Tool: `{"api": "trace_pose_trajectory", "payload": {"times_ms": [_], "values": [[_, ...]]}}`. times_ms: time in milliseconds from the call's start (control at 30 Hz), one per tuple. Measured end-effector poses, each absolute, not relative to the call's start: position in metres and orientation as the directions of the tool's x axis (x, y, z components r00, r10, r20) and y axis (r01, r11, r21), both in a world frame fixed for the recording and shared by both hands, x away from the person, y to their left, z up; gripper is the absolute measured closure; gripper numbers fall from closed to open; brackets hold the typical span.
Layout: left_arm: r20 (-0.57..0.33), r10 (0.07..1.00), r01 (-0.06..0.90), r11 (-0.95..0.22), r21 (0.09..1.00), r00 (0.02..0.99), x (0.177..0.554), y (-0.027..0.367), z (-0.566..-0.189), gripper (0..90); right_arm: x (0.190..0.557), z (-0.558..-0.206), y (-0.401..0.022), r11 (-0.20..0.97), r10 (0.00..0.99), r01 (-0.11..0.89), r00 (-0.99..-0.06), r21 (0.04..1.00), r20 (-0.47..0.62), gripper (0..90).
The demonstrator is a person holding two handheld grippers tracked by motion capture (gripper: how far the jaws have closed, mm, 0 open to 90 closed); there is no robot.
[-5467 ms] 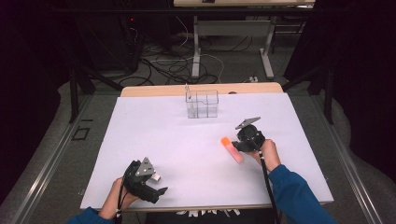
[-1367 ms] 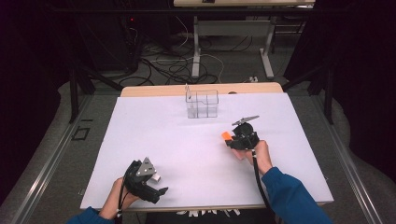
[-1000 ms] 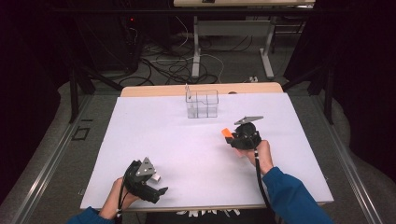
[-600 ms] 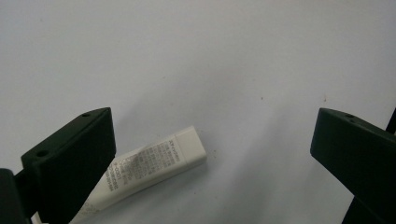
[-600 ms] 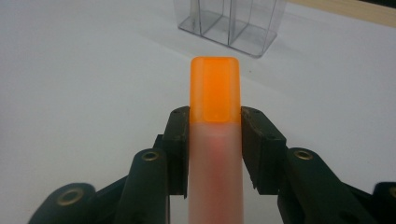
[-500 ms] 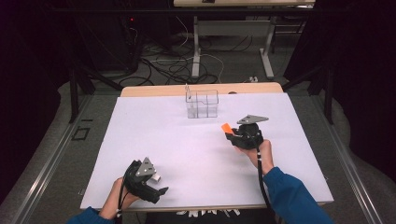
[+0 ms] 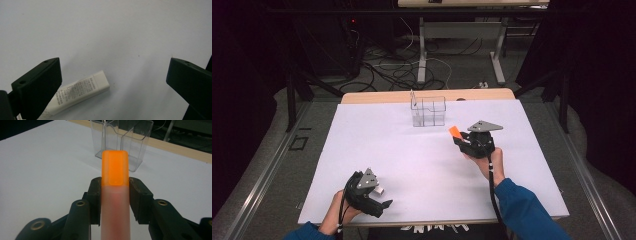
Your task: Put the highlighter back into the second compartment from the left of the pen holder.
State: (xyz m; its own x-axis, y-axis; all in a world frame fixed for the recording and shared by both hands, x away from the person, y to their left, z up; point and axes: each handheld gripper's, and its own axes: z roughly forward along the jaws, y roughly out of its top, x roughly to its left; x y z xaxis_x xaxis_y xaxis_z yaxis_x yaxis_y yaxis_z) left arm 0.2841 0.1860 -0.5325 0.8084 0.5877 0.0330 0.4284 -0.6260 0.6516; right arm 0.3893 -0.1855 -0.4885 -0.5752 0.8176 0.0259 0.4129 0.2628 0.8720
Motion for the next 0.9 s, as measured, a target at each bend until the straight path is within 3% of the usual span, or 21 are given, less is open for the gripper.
{"api": "trace_pose_trajectory", "payload": {"times_ms": [400, 900], "values": [[0.042, 0.582, 0.421, -0.635, 0.648, 0.812, 0.284, 0.187, -0.531, 0.2, 0.399, -0.471, -0.176, 0.262, 0.808, 0.325, -0.588, 0.909, -0.023, 64.7], [0.038, 0.587, 0.425, -0.628, 0.652, 0.809, 0.285, 0.188, -0.532, 0.2, 0.418, -0.466, -0.157, 0.239, 0.800, 0.296, -0.599, 0.925, -0.015, 64.7]]}}
